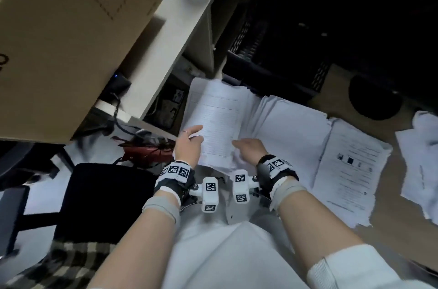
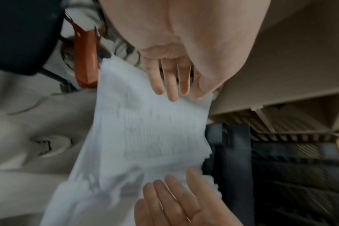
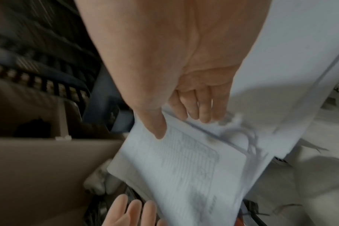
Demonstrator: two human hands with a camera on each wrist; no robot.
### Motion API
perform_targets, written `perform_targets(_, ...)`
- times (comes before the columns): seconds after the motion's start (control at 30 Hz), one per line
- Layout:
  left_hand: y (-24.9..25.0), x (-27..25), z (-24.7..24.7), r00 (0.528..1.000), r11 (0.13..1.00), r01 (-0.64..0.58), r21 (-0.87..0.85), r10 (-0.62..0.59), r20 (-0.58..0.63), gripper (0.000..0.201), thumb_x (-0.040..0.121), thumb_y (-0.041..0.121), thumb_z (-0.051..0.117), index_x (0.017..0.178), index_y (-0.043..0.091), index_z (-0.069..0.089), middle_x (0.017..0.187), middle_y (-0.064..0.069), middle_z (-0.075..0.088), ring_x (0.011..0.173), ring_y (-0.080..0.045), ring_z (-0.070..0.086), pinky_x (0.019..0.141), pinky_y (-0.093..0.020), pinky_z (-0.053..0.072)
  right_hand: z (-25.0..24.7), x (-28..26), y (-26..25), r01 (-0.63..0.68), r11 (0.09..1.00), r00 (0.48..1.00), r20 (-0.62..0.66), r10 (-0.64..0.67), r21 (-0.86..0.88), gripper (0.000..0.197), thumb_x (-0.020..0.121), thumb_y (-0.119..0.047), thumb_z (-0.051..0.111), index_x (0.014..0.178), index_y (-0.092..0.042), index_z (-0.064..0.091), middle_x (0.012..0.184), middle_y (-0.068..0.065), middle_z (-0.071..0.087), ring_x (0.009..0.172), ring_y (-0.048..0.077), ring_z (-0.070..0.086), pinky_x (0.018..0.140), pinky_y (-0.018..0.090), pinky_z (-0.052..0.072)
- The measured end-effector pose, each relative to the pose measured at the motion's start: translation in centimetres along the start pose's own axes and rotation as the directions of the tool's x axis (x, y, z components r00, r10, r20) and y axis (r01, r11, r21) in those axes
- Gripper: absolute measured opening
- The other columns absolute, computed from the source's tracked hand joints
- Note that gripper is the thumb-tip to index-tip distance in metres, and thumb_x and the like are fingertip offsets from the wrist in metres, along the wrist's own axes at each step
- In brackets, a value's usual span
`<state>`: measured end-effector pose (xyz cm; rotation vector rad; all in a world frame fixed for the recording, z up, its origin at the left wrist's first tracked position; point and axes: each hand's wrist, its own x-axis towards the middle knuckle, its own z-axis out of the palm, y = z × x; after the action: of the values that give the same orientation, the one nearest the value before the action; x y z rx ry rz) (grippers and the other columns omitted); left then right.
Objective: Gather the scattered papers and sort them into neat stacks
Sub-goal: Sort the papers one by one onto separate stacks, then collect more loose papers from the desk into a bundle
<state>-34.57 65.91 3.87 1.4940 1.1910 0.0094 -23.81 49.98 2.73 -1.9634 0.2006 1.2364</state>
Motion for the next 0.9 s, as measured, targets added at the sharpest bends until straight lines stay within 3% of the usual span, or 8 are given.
perform_targets(0.1,2.4,-1.9,5.3,0.989,0.998,-0.045,-0.043,0.05,0.137,0.031,0.092,0.002,0.059,0.111,0.024,0.069,0.112,0.005,0.068,0.089,-0.014,0.064,0.08,-0.025,0.054,-4.8,-2.8,1.2,0.012,0.988,0.997,-0.08,0.001,0.156,0.031,0.094,-0.022,0.063,0.117,-0.001,0.067,0.108,0.01,0.064,0.096,0.025,0.062,0.088,0.036,0.05)
perform_targets(0.17,4.2,-3.3,9.0,0.969,0.994,-0.092,-0.06,0.103,0.224,0.032,0.088,-0.001,0.06,0.109,0.021,0.07,0.116,-0.001,0.07,0.1,-0.02,0.067,0.089,-0.034,0.055,-8.0,-4.5,2.3,0.013,0.941,0.992,-0.119,0.029,0.338,0.026,0.095,-0.013,0.06,0.119,-0.003,0.065,0.101,0.012,0.063,0.091,0.024,0.063,0.075,0.033,0.048)
perform_targets(0.27,5.8,-6.1,14.7,0.933,0.986,-0.145,-0.079,0.163,0.322,0.032,0.088,-0.006,0.057,0.11,0.014,0.071,0.112,-0.005,0.072,0.086,-0.014,0.069,0.079,-0.03,0.054,-13.1,-7.1,5.7,0.08,0.876,0.978,-0.206,0.022,0.475,0.03,0.094,-0.007,0.059,0.123,0.0,0.062,0.096,0.012,0.063,0.081,0.022,0.061,0.061,0.028,0.039)
perform_targets(0.4,6.1,-11.4,21.7,0.902,0.985,-0.155,-0.07,0.17,0.397,0.024,0.093,-0.002,0.054,0.107,0.011,0.069,0.104,-0.009,0.071,0.083,-0.022,0.067,0.074,-0.03,0.051,-19.5,-11.0,11.7,0.123,0.797,0.961,-0.27,0.053,0.591,0.02,0.096,-0.008,0.057,0.115,-0.006,0.062,0.104,0.016,0.064,0.088,0.027,0.062,0.064,0.026,0.039)
perform_targets(0.53,5.3,-18.5,29.9,0.874,0.991,-0.136,-0.012,0.126,0.469,0.019,0.096,0.001,0.056,0.109,0.008,0.067,0.103,-0.013,0.071,0.078,-0.022,0.066,0.072,-0.03,0.049,-26.9,-14.8,20.1,0.122,0.758,0.95,-0.296,0.097,0.641,0.032,0.099,-0.012,0.055,0.13,-0.003,0.056,0.12,0.019,0.065,0.094,0.026,0.061,0.065,0.024,0.042)
perform_targets(0.67,4.3,-24.5,37.6,0.835,0.984,-0.17,0.051,0.117,0.538,0.025,0.099,0.002,0.051,0.118,0.004,0.066,0.109,-0.011,0.07,0.082,-0.021,0.068,0.071,-0.027,0.051,-33.5,-17.0,27.6,0.161,0.726,0.916,-0.375,0.142,0.669,0.032,0.099,-0.013,0.056,0.13,-0.005,0.058,0.12,0.008,0.064,0.099,0.023,0.063,0.067,0.023,0.047)
perform_targets(0.83,4.6,-29.6,44.5,0.786,0.974,-0.199,0.111,0.091,0.611,0.027,0.096,-0.004,0.047,0.116,0.005,0.063,0.091,-0.006,0.067,0.076,-0.018,0.064,0.063,-0.024,0.052,-39.6,-18.2,32.6,0.203,0.653,0.905,-0.394,0.16,0.73,0.024,0.099,-0.012,0.053,0.122,-0.012,0.06,0.112,0.01,0.066,0.093,0.021,0.063,0.078,0.031,0.05)
perform_targets(0.9,4.3,-29.7,47.3,0.788,0.97,-0.197,0.142,0.07,0.612,0.029,0.091,0.001,0.052,0.118,0.001,0.064,0.095,-0.013,0.069,0.078,-0.022,0.066,0.066,-0.028,0.055,-41.8,-18.1,34.1,0.207,0.647,0.897,-0.406,0.173,0.734,0.024,0.098,-0.012,0.055,0.121,-0.012,0.06,0.107,0.009,0.067,0.087,0.018,0.063,0.081,0.034,0.049)
